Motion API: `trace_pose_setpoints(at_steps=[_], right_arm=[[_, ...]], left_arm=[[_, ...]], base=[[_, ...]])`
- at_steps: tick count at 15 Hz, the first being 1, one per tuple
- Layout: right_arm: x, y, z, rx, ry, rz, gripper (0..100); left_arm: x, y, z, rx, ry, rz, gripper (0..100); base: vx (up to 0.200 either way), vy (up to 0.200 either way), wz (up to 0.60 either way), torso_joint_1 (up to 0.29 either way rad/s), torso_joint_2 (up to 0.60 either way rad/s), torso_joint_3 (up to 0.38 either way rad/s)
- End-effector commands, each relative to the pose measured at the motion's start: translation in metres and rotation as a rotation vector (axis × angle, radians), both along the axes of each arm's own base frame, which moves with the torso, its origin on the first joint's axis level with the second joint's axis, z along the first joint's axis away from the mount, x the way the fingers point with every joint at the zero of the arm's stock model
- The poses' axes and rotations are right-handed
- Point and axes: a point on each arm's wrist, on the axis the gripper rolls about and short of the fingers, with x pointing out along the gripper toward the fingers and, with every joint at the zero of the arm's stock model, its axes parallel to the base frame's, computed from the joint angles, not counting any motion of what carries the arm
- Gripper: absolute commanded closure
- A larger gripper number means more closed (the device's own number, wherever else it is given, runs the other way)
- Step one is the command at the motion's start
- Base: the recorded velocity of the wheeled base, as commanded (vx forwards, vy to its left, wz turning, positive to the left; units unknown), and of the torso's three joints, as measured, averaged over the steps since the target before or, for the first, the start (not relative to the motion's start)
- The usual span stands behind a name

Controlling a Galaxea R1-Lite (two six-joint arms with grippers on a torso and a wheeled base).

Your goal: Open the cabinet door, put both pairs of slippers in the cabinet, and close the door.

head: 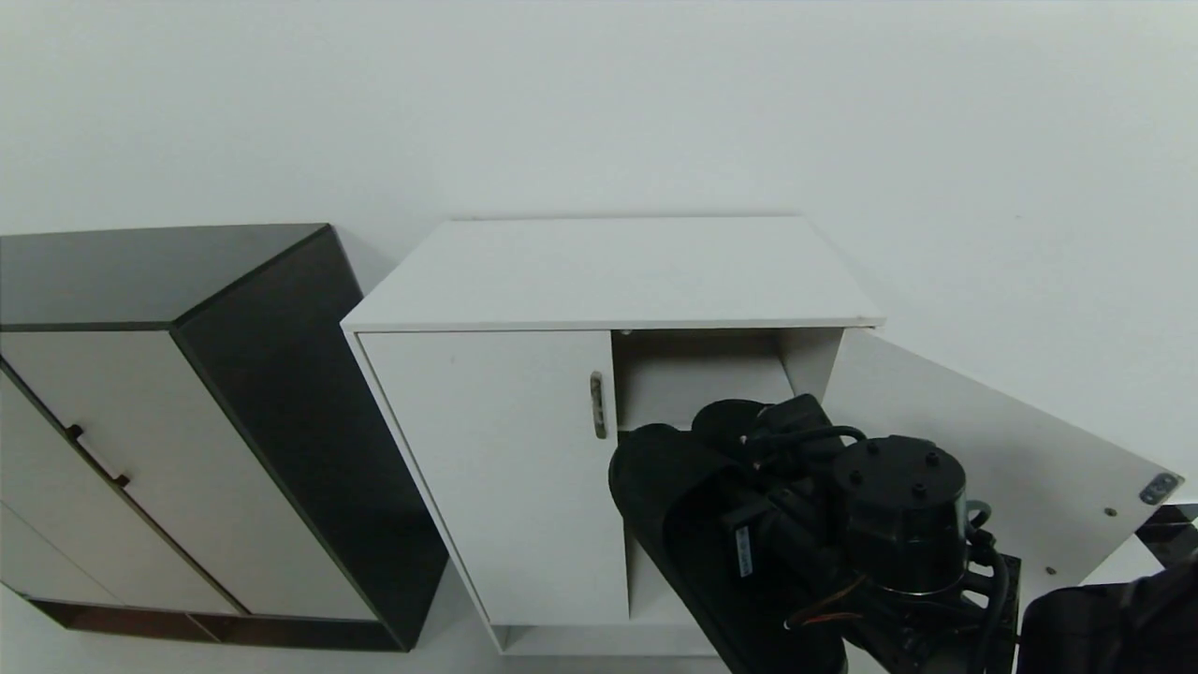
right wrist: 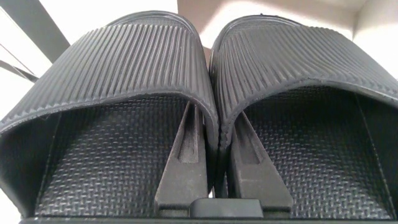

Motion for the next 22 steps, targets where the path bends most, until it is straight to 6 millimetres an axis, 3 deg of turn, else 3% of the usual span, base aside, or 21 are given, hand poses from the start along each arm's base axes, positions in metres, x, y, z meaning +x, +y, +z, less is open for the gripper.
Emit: trace_pose_setpoints(at_steps=[1, 12, 19, 22], right_arm=[[0.001, 0.0, -0.002, -0.004, 0.004, -0.001, 100], [0.002, 0.002, -0.006, -0.015, 0.012, -0.003, 100], [0.005, 0.001, -0.009, -0.02, 0.016, -0.012, 100], [0.01, 0.007, -0.02, -0.051, 0.008, -0.015, 100]], left_arm=[[0.0, 0.0, 0.0, 0.0, 0.0, 0.0, 100], [0.0, 0.0, 0.0, 0.0, 0.0, 0.0, 100], [0.0, 0.0, 0.0, 0.0, 0.0, 0.0, 100], [0.0, 0.0, 0.0, -0.001, 0.0, 0.0, 100]], base=[[0.0, 0.0, 0.0, -0.203, 0.52, 0.32], [0.0, 0.0, 0.0, -0.162, 0.49, 0.319], [0.0, 0.0, 0.0, -0.078, 0.45, 0.369], [0.0, 0.0, 0.0, -0.015, 0.29, 0.284]])
